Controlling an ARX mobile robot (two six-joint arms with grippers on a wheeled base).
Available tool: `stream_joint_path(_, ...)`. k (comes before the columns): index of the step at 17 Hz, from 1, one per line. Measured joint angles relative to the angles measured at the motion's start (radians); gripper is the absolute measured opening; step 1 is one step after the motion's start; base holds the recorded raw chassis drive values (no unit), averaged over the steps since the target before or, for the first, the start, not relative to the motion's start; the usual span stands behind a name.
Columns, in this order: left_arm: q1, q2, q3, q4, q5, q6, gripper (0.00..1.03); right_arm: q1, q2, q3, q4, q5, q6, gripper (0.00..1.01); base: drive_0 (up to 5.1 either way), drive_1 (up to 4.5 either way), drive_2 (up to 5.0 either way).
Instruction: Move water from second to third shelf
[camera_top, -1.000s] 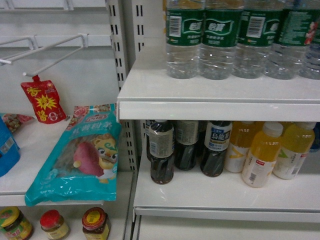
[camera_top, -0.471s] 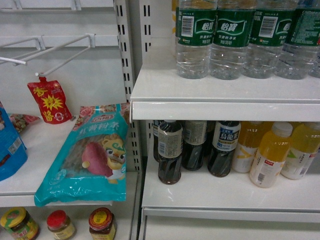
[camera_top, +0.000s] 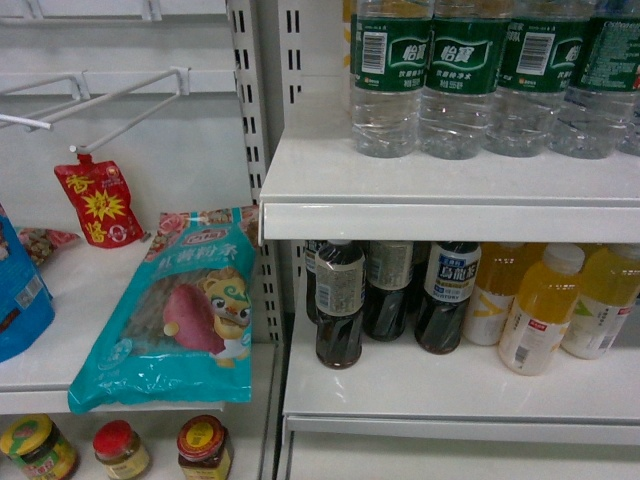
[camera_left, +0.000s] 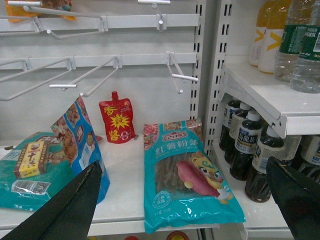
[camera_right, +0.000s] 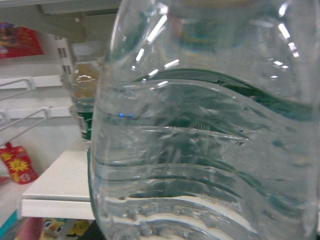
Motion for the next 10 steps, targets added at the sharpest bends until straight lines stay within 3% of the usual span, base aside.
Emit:
stream_joint_path(2,0.0,0.0,0.0,0.0,0.0,0.0,0.98,0.011,0.086,0.049,0.048,-0.058,-0.007,0.42,0.0,0.0,0.0)
stream_joint_path(6,0.0,0.0,0.0,0.0,0.0,0.0,0.98,0.027,0.343,0.177,0.155,-0.106,-0.006,0.42,0.0,0.0,0.0)
stream_joint_path(10,0.0,0.0,0.0,0.0,0.0,0.0,0.98,0.007,0.612,0.306,0.217,-0.106,-0.015,0.42,0.0,0.0,0.0)
